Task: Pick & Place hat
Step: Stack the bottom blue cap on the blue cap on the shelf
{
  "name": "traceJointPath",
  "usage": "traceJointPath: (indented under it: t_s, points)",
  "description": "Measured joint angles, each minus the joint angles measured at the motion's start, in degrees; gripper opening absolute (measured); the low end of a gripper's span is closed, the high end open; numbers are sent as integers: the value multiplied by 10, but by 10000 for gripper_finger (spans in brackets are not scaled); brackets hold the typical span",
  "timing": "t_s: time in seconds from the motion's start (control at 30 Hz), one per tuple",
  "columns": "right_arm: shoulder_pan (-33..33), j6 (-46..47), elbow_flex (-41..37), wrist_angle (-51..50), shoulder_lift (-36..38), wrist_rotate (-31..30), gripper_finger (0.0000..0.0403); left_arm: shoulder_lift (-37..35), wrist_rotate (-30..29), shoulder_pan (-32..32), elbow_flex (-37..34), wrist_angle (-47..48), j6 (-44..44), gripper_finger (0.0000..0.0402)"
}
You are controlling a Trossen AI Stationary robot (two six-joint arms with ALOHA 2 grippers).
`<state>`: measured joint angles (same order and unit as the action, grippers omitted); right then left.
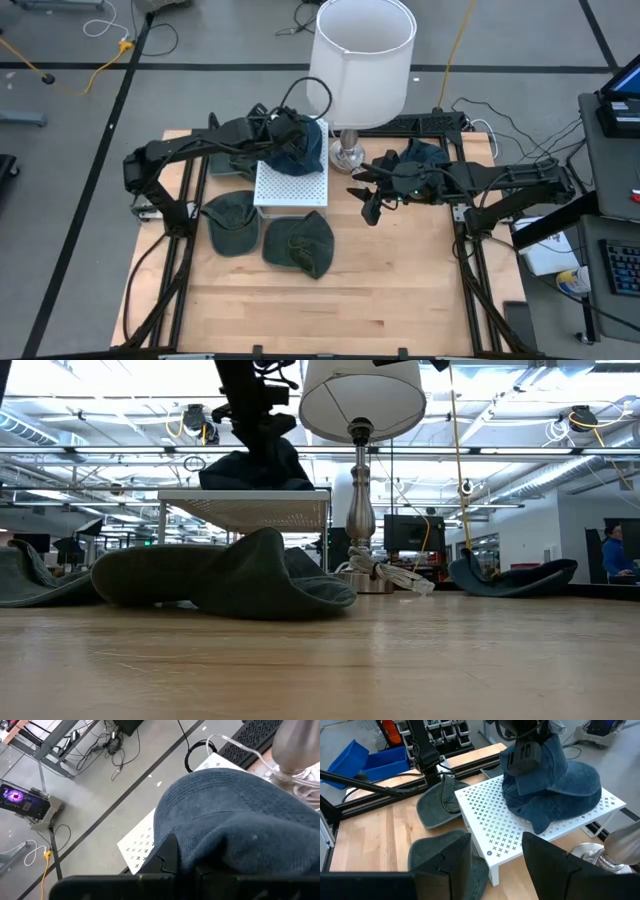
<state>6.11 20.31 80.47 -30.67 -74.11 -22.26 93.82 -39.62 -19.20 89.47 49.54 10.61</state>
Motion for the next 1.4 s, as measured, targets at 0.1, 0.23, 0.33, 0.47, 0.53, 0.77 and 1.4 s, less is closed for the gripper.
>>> traceJointPath:
  t_s: [0.1, 0.23, 0.33, 0.47, 0.53, 0.77, 1.4]
  points:
    - [0, 8, 0, 4, 0, 0, 169, 0, 0, 1, 0, 0, 1, 11]
    - [1, 15, 0, 4, 0, 0, 169, -3, 0, 1, 0, 1, -1, 30]
    - [3, 15, 0, 4, 0, 0, 169, -8, 1, 1, 0, 1, -9, 45]
    - [8, 15, -1, 6, 0, 0, 169, -15, 4, 0, 0, 8, -20, 81]
    - [8, 14, -8, 16, 0, 0, 169, -19, 3, 1, 0, 2, -29, 106]
    - [8, 22, -41, 60, -1, 11, 169, -47, 28, 2, 0, 3, -55, 191]
    - [8, 14, -138, 235, -1, 29, 169, -98, 25, -23, 0, -83, -394, 210]
